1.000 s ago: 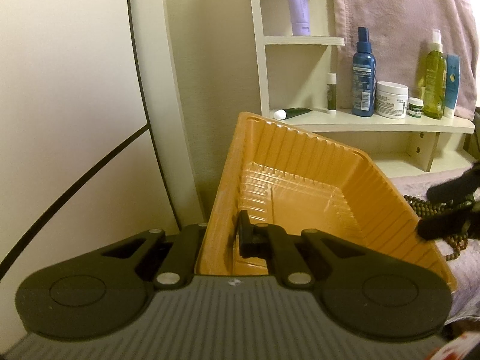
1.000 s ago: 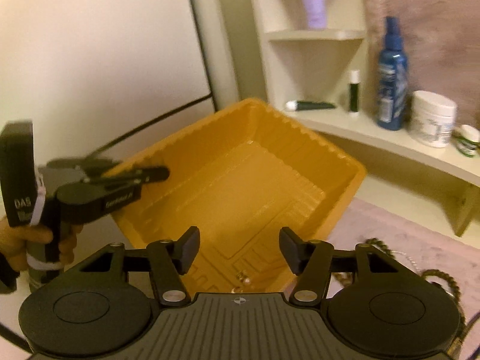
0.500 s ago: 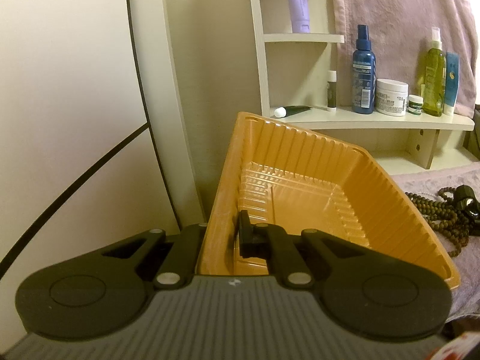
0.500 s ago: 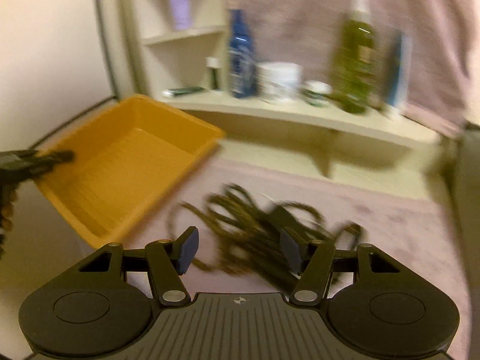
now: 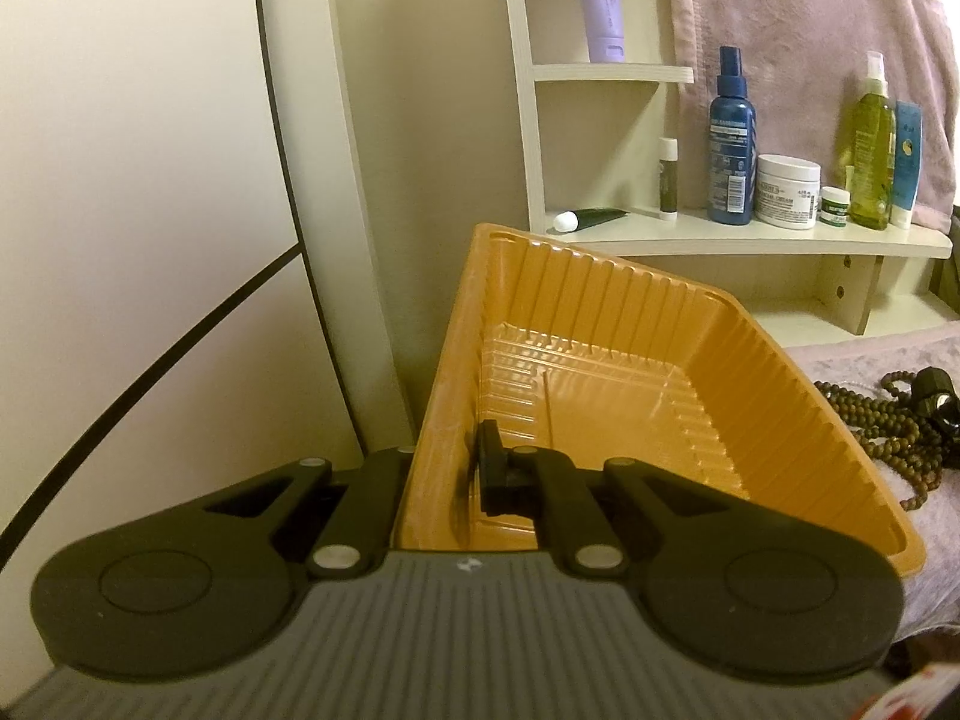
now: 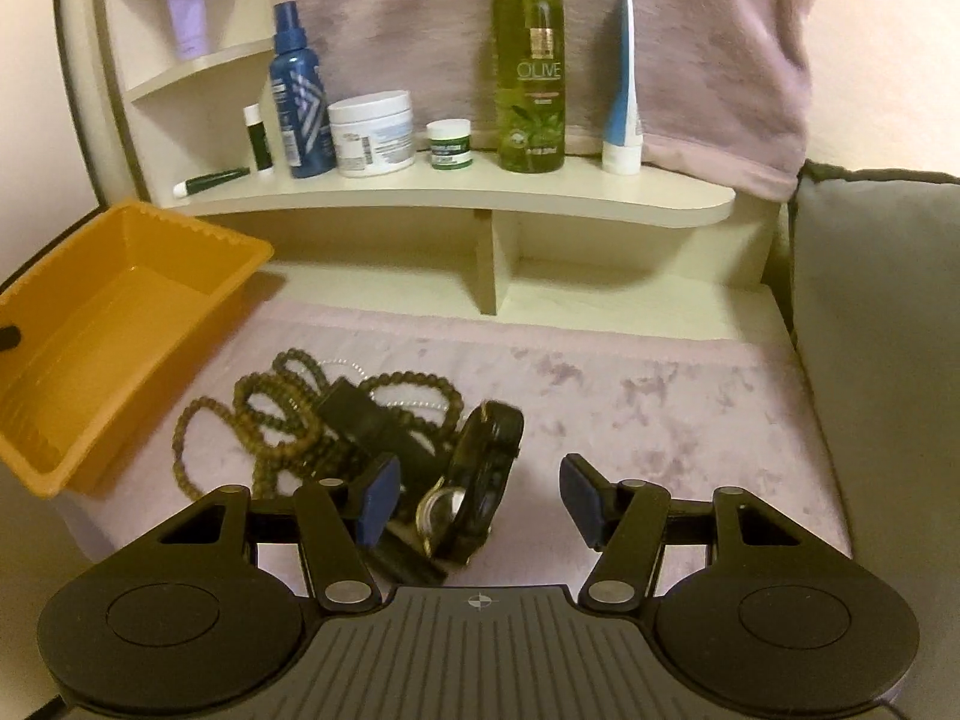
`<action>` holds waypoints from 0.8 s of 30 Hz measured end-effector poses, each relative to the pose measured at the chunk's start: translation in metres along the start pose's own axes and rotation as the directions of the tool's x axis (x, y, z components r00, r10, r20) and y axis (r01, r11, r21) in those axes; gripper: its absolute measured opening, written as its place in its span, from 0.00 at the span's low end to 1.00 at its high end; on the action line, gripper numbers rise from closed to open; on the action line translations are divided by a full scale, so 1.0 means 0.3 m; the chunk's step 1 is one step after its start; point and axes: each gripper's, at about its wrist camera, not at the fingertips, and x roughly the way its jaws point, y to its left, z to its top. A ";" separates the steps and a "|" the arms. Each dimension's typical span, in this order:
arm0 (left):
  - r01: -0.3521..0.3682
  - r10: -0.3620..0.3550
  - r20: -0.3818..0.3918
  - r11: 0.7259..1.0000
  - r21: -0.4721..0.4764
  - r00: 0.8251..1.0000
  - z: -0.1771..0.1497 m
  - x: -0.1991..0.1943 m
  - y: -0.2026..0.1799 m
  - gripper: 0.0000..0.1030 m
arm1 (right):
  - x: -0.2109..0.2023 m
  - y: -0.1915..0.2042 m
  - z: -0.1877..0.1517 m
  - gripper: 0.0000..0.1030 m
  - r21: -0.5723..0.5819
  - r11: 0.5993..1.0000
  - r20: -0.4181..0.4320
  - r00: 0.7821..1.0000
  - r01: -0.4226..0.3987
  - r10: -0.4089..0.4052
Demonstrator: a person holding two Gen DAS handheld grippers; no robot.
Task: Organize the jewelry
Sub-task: 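Grasp the black strap watch with the right gripper, then carry the watch into the tray and open the right gripper while the left holds the tray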
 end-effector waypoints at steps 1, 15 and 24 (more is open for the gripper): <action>-0.001 0.001 0.000 1.000 -0.001 1.000 0.000 -0.001 0.000 0.07 | 0.012 -0.001 0.008 0.58 0.002 1.000 0.000 1.000 -0.002 0.002; -0.004 0.004 -0.003 1.000 -0.003 1.000 -0.001 -0.001 0.008 0.08 | 0.073 -0.022 0.042 0.17 0.027 1.000 -0.019 1.000 -0.001 0.002; -0.005 0.005 -0.003 1.000 0.000 1.000 -0.001 -0.001 0.008 0.08 | 0.031 -0.006 0.044 0.16 0.017 1.000 0.014 1.000 -0.007 0.007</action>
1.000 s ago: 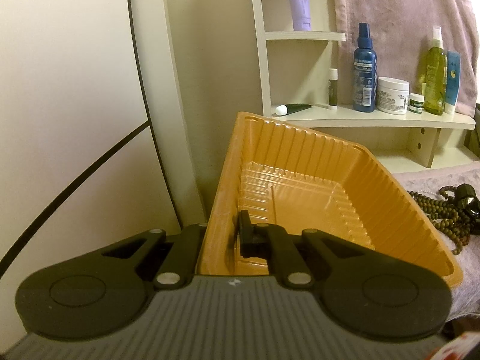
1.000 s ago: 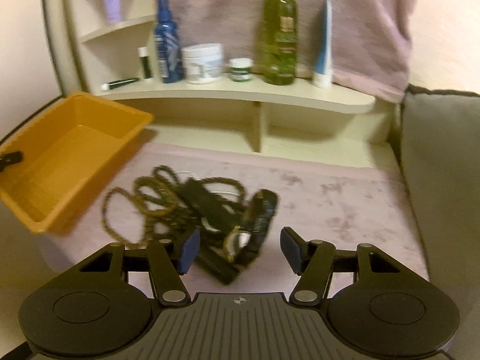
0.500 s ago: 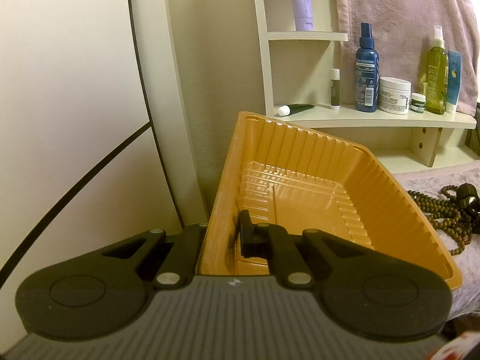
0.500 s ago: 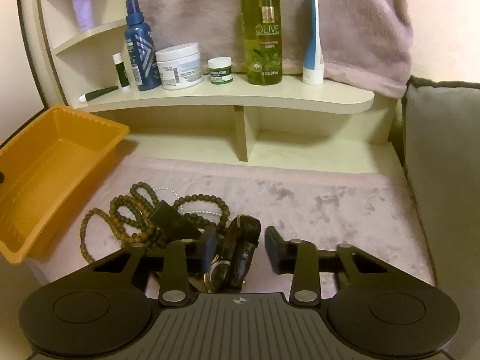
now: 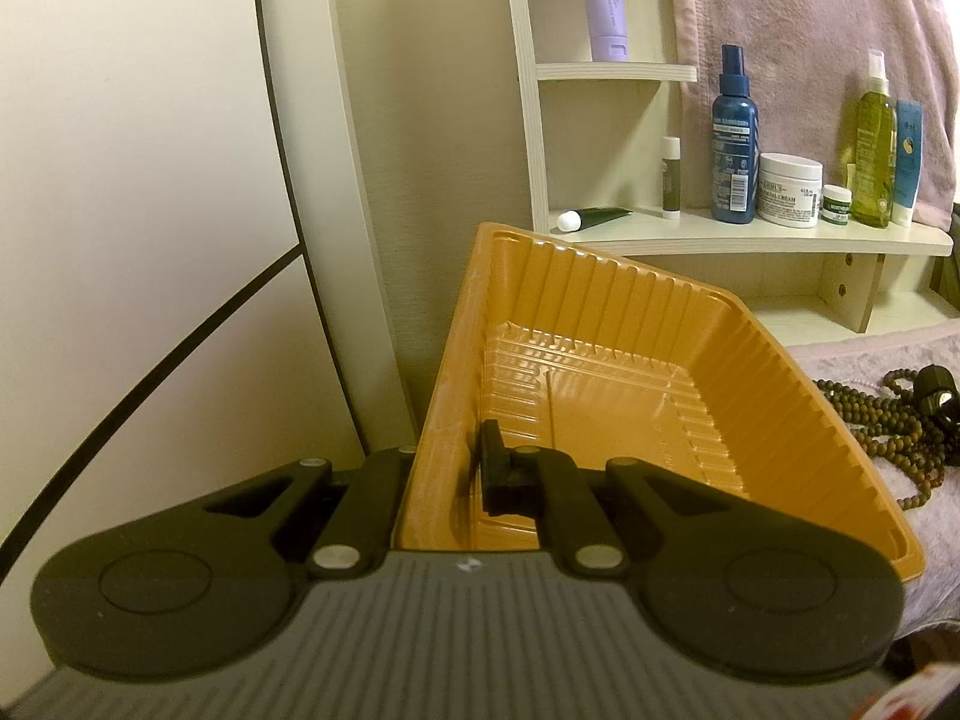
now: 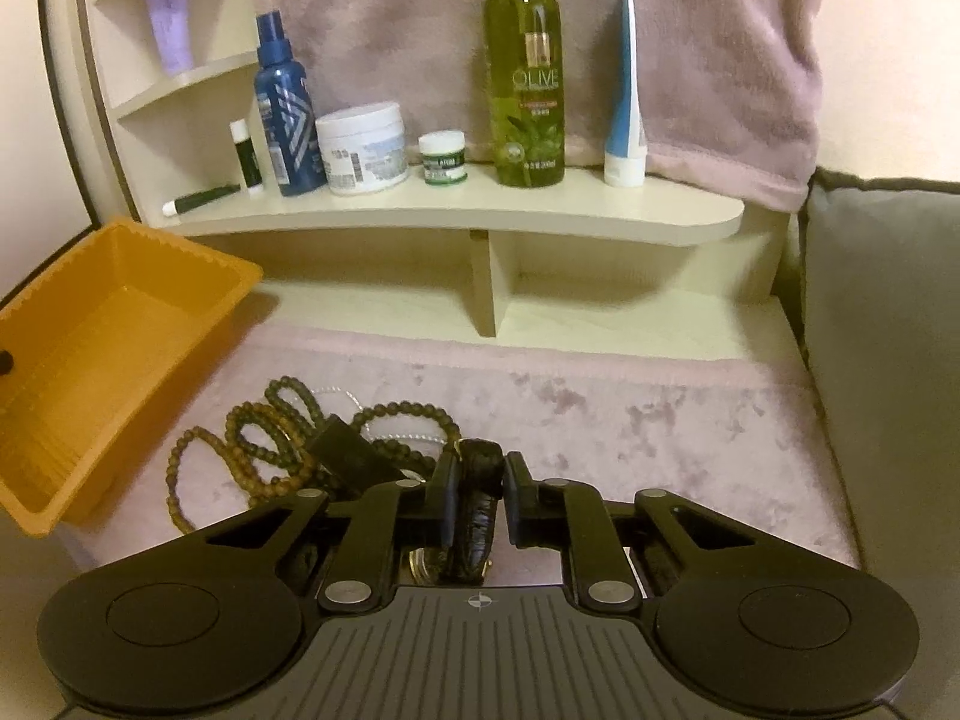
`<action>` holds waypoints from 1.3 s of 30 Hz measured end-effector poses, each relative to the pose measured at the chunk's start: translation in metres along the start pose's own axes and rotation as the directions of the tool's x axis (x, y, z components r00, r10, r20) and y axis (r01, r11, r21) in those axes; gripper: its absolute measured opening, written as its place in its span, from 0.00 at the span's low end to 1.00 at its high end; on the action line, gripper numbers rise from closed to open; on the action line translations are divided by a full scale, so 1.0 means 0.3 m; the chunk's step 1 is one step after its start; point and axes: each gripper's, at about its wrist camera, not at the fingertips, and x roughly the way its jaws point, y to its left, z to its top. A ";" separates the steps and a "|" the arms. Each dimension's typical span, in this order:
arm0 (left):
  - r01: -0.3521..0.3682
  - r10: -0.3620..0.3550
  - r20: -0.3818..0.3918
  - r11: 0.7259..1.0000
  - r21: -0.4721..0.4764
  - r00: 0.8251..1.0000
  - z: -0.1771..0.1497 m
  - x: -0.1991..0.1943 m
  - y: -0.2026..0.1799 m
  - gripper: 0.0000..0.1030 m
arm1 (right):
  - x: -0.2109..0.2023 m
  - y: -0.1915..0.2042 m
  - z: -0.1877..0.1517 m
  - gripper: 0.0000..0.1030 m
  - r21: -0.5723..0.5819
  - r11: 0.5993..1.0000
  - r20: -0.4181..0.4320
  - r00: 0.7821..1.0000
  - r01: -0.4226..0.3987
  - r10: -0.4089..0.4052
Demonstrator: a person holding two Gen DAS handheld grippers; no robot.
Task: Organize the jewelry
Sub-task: 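Carry the watch into the tray and open the right gripper while the left holds the tray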
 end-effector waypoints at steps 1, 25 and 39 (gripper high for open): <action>0.000 0.000 0.000 1.000 0.001 1.000 -0.001 0.000 0.001 0.07 | -0.008 0.004 0.004 0.15 -0.001 1.000 0.007 1.000 -0.002 0.002; -0.001 0.001 0.001 1.000 0.004 1.000 0.000 -0.002 -0.004 0.07 | 0.154 0.371 0.144 0.15 0.094 0.880 0.052 0.885 -0.466 0.463; 0.002 -0.002 0.003 1.000 0.007 1.000 0.001 -0.001 -0.007 0.08 | 0.181 0.471 0.187 0.15 0.060 0.860 0.071 0.861 -0.507 0.503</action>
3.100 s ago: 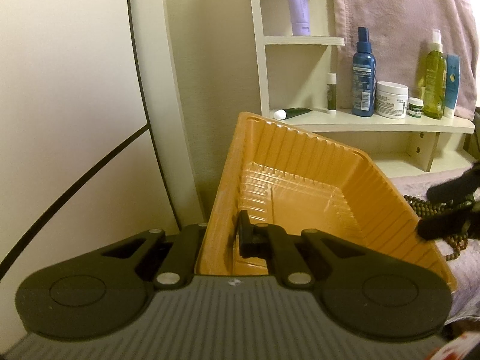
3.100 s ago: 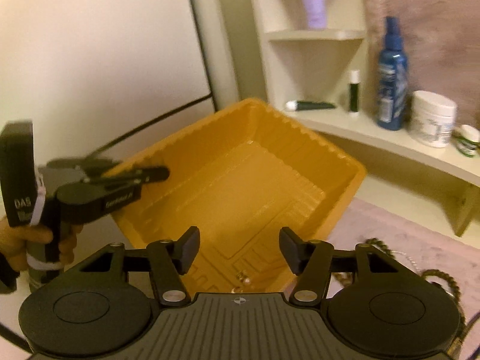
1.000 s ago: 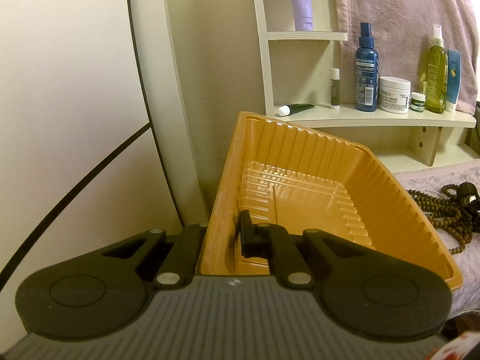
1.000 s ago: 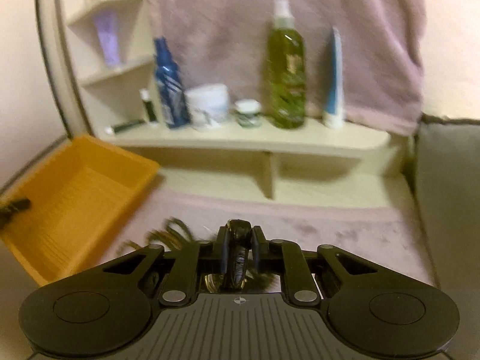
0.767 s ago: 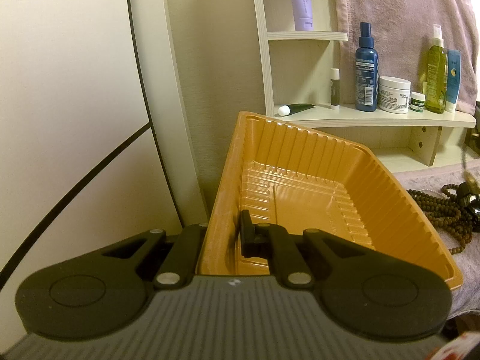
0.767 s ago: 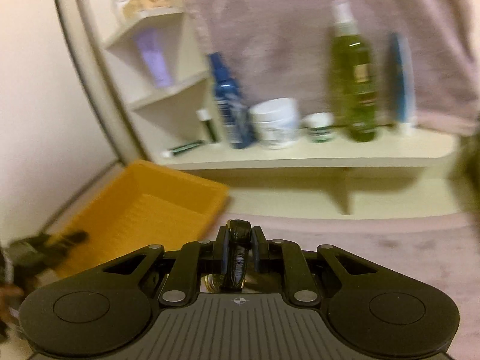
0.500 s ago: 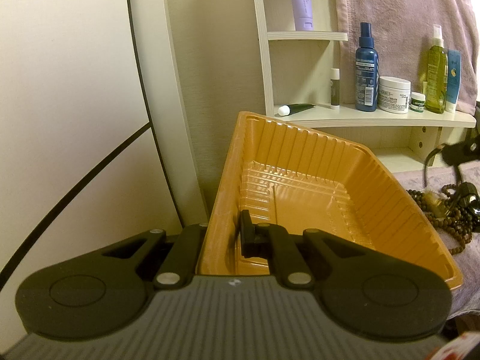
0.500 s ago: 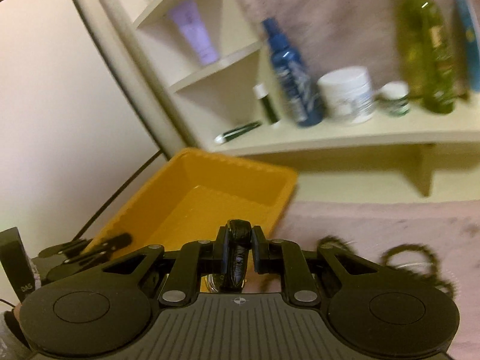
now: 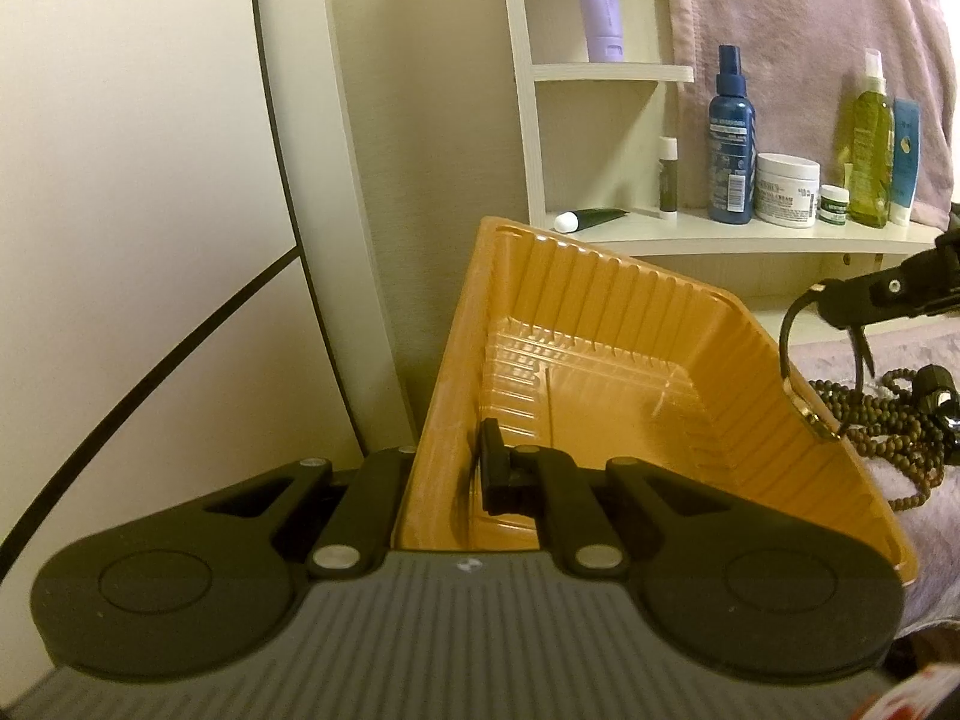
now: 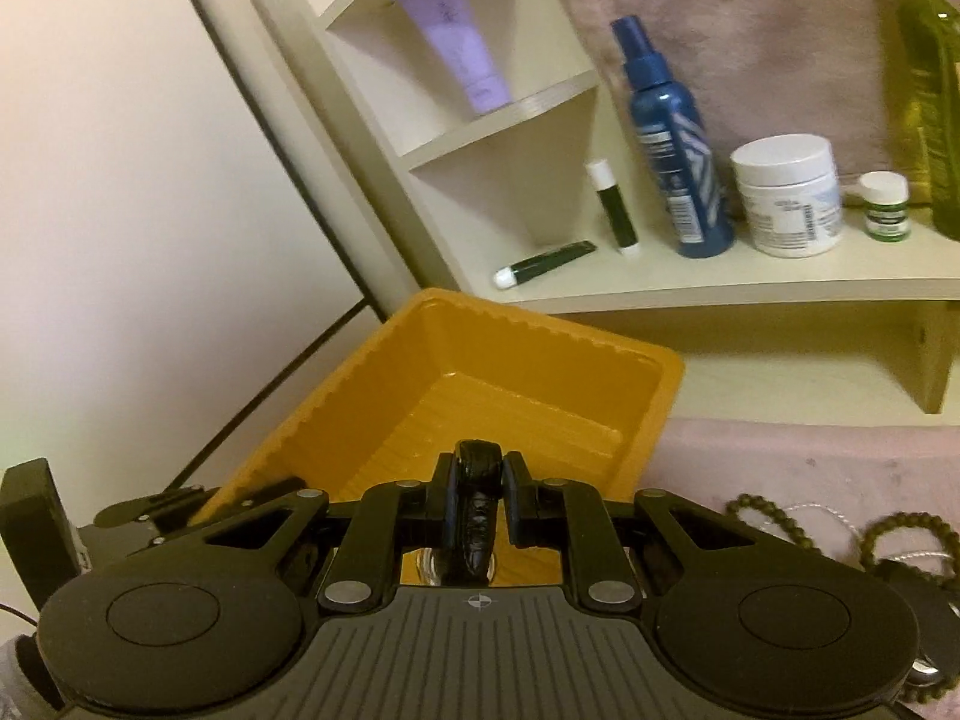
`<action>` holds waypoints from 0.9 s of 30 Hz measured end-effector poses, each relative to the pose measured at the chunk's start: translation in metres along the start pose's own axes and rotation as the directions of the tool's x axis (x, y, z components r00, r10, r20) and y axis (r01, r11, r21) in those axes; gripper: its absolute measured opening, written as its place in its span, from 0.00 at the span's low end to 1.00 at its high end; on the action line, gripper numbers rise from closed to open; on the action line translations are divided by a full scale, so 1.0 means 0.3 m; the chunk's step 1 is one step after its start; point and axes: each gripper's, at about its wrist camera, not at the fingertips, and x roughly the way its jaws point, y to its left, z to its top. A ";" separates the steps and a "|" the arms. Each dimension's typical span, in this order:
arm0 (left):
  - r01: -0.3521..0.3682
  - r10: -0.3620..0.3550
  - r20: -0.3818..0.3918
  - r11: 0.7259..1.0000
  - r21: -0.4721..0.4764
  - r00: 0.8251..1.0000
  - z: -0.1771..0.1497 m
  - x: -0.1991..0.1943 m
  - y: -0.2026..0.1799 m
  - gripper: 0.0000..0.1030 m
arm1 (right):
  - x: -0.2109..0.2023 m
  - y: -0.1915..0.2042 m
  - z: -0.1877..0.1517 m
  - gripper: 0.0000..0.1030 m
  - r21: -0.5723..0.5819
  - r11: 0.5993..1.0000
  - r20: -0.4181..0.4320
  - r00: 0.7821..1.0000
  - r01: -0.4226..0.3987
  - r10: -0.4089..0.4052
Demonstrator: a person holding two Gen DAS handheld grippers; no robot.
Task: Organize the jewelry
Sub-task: 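Carry the watch into the tray and open the right gripper while the left holds the tray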
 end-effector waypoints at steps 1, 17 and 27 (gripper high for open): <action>0.000 0.000 0.000 1.000 0.002 1.000 0.000 0.000 0.000 0.08 | 0.013 -0.001 -0.002 0.15 0.000 1.000 -0.008 1.000 0.003 -0.003; 0.001 -0.001 -0.004 1.000 0.008 1.000 0.003 0.003 -0.003 0.08 | 0.112 -0.080 -0.015 0.18 0.032 0.996 -0.095 0.992 0.087 -0.083; -0.002 0.002 -0.006 1.000 0.016 1.000 0.005 0.006 -0.007 0.08 | 0.041 -0.074 -0.024 0.43 0.014 0.995 -0.058 0.994 0.094 -0.093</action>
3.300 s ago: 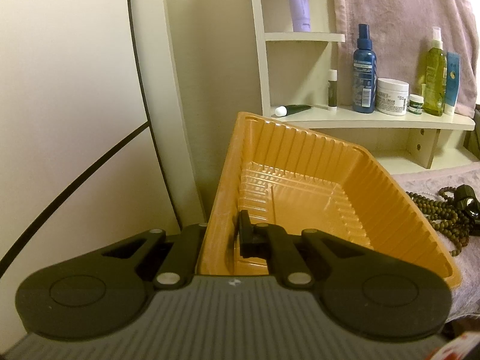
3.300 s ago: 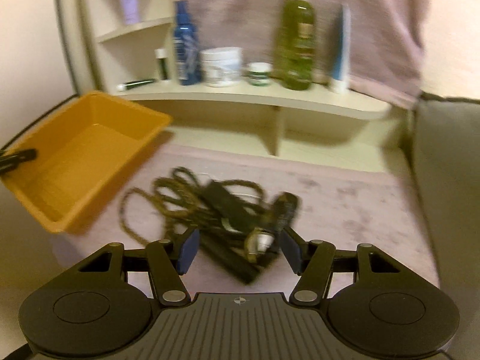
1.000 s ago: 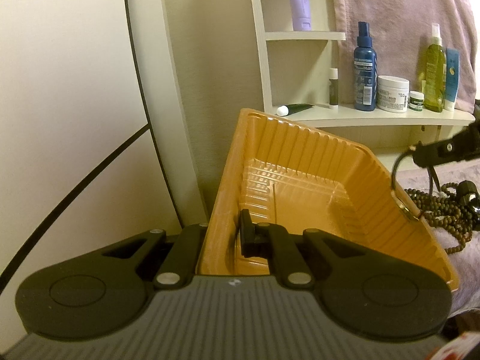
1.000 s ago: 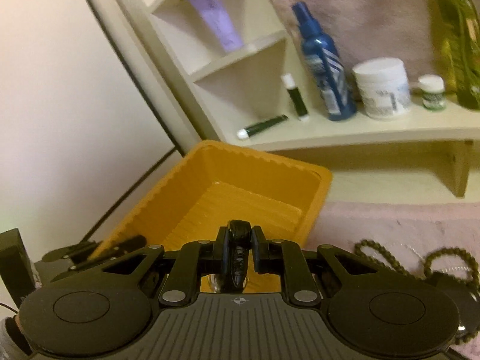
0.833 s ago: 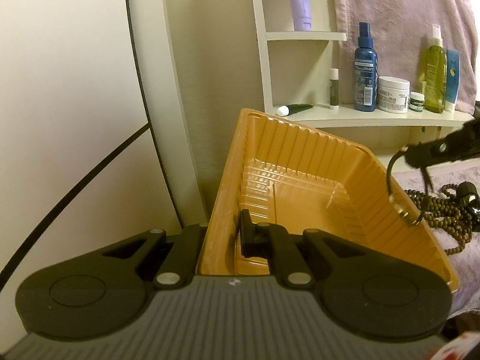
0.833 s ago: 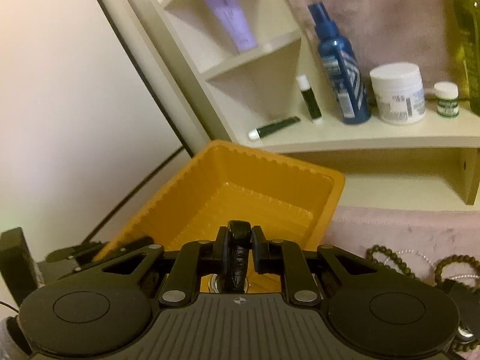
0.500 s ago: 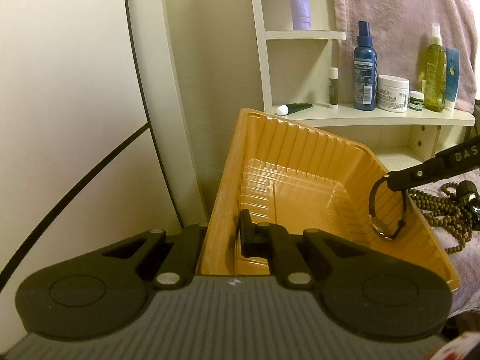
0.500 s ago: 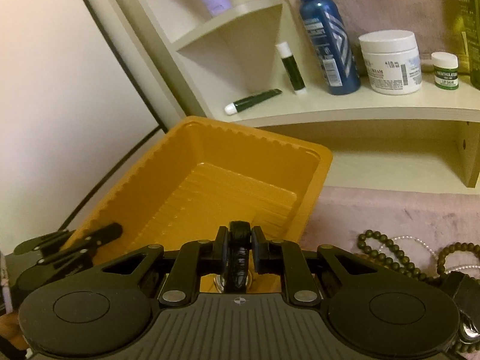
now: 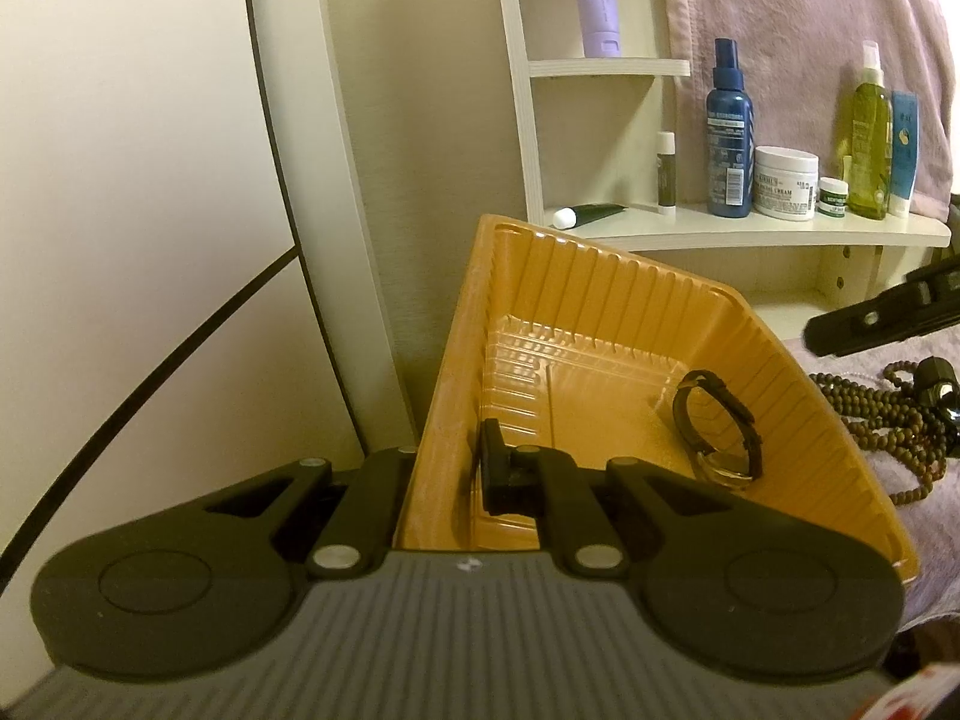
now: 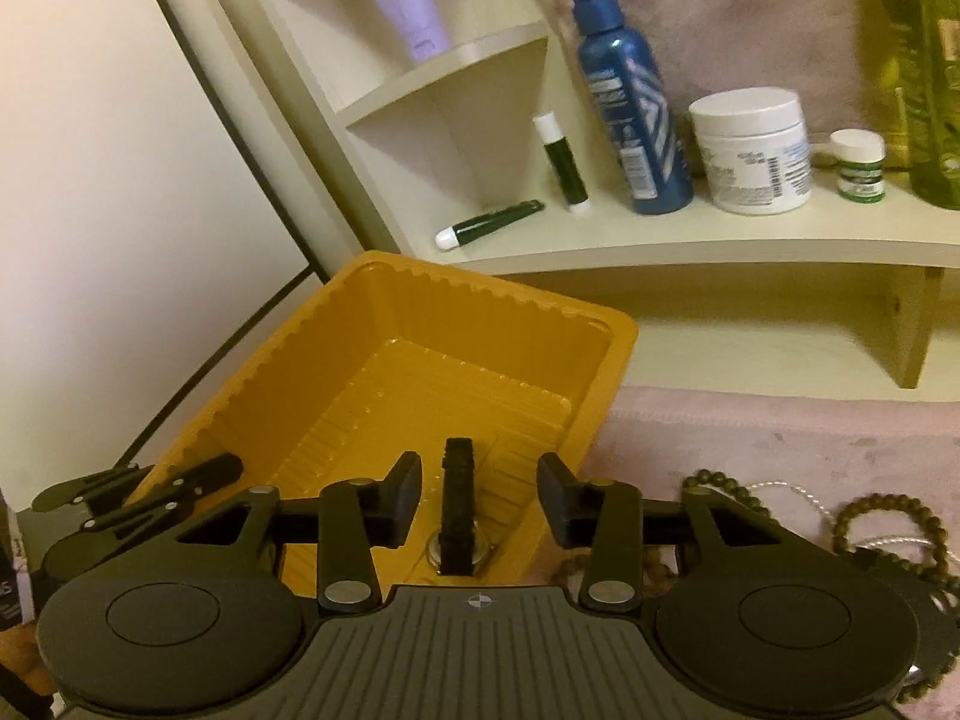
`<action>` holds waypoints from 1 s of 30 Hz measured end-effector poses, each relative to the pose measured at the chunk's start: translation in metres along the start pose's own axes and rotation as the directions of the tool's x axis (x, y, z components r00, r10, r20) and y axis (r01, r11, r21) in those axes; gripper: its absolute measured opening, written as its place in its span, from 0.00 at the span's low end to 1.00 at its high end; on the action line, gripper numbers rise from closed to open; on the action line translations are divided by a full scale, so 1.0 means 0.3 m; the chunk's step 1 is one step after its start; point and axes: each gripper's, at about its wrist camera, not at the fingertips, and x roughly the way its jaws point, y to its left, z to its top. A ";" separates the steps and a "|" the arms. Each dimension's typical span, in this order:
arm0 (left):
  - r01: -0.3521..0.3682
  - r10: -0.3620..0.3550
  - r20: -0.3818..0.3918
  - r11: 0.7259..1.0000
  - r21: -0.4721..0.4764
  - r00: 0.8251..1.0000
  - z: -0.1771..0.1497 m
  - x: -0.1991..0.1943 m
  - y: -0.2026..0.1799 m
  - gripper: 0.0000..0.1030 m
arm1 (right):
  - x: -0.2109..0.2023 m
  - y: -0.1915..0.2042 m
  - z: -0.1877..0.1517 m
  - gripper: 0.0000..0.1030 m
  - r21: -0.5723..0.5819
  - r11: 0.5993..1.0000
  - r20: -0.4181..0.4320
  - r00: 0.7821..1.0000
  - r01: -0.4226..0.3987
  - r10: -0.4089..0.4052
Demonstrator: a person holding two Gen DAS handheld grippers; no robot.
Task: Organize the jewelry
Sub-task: 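Carry the watch into the tray and open the right gripper while the left holds the tray, then move the right gripper back toward the jewelry pile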
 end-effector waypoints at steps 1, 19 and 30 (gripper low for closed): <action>0.000 0.000 0.000 1.000 0.000 1.000 0.000 0.000 0.000 0.08 | -0.015 -0.004 -0.002 0.43 -0.002 1.000 0.003 1.000 0.000 0.000; -0.002 0.002 -0.001 1.000 0.004 1.000 0.000 0.000 -0.004 0.08 | -0.350 -0.255 -0.119 0.43 0.063 0.973 0.022 0.974 0.224 -0.226; -0.006 0.006 -0.003 1.000 0.004 1.000 0.000 0.000 -0.004 0.09 | -0.366 -0.310 -0.157 0.43 -0.102 0.953 -0.013 0.957 0.287 -0.289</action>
